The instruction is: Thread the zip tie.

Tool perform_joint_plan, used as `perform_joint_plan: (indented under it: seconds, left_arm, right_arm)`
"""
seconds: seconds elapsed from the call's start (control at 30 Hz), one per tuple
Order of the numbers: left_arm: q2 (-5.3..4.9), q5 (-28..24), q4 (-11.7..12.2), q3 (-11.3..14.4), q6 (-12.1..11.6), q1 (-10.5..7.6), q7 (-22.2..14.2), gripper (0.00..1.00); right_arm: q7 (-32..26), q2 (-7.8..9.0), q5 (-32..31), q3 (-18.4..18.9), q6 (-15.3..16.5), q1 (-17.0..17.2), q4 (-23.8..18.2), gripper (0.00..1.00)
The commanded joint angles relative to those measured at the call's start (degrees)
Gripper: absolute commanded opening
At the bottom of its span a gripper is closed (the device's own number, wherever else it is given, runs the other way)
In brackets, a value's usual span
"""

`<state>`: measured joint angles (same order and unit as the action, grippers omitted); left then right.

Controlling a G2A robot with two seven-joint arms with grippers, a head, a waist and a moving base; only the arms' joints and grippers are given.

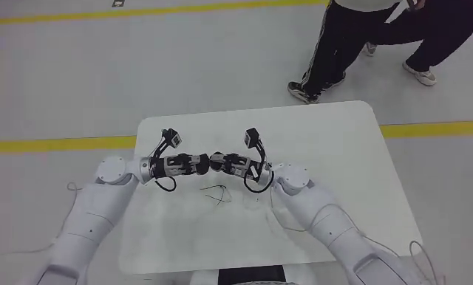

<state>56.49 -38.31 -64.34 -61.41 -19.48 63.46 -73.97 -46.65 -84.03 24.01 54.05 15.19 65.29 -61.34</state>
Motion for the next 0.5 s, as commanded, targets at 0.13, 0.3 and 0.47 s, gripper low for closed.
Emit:
perform_joint_plan:
  seconds: [0.13, 0.3, 0.47]
  left_arm:
    - [-0.02, 0.09, 0.12, 0.21, 0.00, -0.15, 0.08, 0.13]
    - [0.01, 0.15, 0.19, 0.47, 0.00, -0.20, 0.16, 0.11]
    - [0.01, 0.06, 0.32, 0.65, 0.00, -0.34, 0.14, 0.09]
  right_arm:
    - [0.06, 0.05, 0.10, -0.09, -0.06, -0.02, -0.01, 0.00]
    - [-0.01, 0.06, 0.23, -0.22, 0.07, -0.08, 0.02, 0.00]
    - [-0.16, 0.04, 0.35, -0.48, 0.13, -0.18, 0.00, 0.00]
